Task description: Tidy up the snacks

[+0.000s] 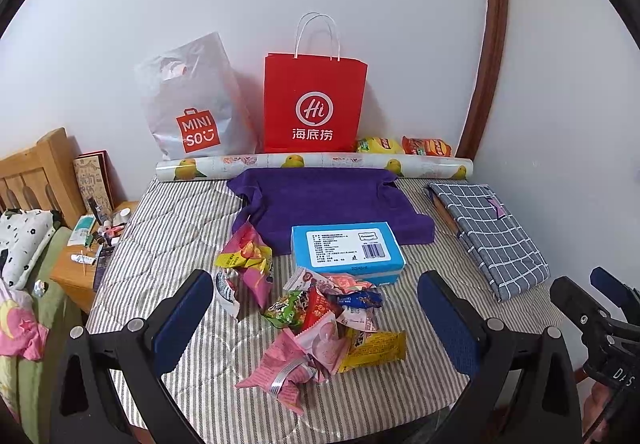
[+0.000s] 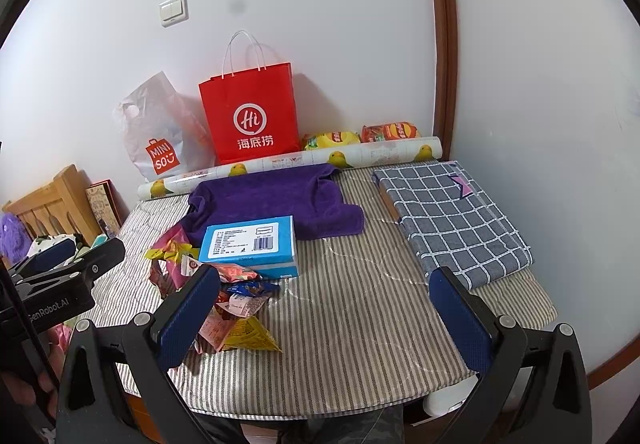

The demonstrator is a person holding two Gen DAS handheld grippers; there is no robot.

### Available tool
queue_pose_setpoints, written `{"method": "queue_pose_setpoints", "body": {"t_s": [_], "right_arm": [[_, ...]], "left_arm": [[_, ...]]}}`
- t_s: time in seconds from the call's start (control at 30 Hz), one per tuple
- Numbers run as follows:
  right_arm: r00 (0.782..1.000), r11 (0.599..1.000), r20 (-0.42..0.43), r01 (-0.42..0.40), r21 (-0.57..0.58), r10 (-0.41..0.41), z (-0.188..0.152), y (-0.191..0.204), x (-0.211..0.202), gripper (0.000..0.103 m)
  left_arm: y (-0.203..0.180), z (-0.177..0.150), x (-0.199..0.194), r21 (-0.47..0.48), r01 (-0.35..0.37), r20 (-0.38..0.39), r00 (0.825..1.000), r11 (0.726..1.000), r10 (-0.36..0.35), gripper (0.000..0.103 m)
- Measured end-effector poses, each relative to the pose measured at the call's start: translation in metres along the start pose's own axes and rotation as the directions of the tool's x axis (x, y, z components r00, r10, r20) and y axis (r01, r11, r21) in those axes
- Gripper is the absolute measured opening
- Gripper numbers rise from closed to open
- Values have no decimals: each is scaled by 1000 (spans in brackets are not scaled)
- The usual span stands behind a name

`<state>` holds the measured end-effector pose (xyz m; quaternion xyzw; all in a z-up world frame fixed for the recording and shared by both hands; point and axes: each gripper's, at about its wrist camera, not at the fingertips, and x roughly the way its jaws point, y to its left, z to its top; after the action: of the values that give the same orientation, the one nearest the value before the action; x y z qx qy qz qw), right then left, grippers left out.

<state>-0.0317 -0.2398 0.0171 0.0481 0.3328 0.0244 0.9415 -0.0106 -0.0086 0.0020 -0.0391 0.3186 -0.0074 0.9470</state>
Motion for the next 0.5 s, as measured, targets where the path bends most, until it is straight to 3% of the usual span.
{"method": "queue_pose_setpoints", "body": {"t_s": [0.5], "right_arm": [[1000, 1000, 5, -2, -6, 2, -1, 2, -1, 103]], "left_arm": [[2, 0, -1, 0, 0, 2, 1000, 1000, 0, 103]]}}
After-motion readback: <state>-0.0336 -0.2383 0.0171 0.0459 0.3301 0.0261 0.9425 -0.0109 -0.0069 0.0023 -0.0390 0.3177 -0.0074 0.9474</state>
